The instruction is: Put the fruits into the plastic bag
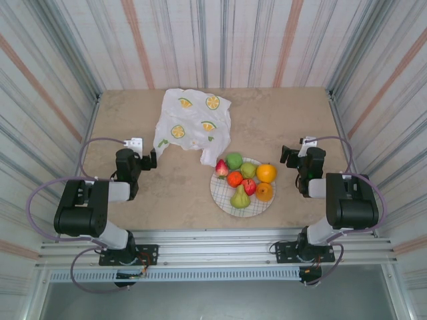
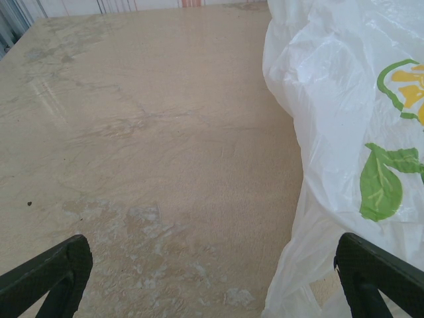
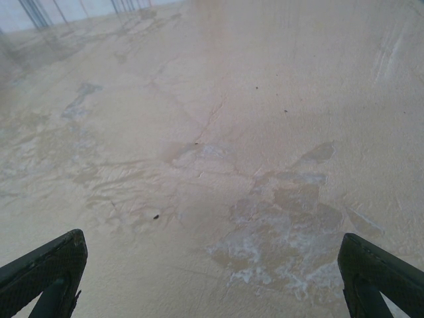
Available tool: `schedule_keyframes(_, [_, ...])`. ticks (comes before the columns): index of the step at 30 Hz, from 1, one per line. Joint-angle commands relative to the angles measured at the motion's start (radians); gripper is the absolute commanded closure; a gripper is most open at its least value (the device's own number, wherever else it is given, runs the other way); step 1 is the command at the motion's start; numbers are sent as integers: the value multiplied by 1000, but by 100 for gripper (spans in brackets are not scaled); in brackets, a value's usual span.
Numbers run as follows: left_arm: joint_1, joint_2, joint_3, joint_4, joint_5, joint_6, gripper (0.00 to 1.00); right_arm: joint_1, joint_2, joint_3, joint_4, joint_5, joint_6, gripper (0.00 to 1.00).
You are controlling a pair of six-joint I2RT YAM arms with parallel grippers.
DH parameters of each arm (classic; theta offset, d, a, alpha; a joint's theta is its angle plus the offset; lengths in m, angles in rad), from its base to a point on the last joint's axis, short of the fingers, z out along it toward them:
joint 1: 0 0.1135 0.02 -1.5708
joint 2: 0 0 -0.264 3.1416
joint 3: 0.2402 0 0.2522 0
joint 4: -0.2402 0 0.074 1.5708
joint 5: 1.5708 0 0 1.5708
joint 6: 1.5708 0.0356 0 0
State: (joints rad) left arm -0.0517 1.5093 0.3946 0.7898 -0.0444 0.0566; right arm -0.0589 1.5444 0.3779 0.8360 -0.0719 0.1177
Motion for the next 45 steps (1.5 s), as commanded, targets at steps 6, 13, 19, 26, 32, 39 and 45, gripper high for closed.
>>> schedule_keyframes(6, [34, 0, 15, 0, 61, 6, 1, -1, -1, 19, -11, 9, -29, 1])
schedule_keyframes(13, [33, -84, 41, -108, -37, -37, 1, 14, -47, 46, -83, 100, -11, 1])
schedule_keyframes(19, [36, -304, 86, -371, -264, -205, 1, 8, -220, 107, -303, 200, 36, 1])
schedule_keyframes(26, [42, -469, 260, -811, -210, -544, 1, -5, -423, 268, -625, 292, 222, 1])
schedule_keyframes(32, [42, -433, 369, -1040, 130, -608, 1, 192, -432, 445, -929, 248, 247, 2])
schedule_keyframes(39, [42, -321, 479, -1298, 212, -489, 1, 539, -325, 605, -1144, 274, 280, 6])
schedule_keyframes(45, [38, -123, 655, -1470, 243, -328, 1, 763, -113, 759, -1200, 237, 339, 10])
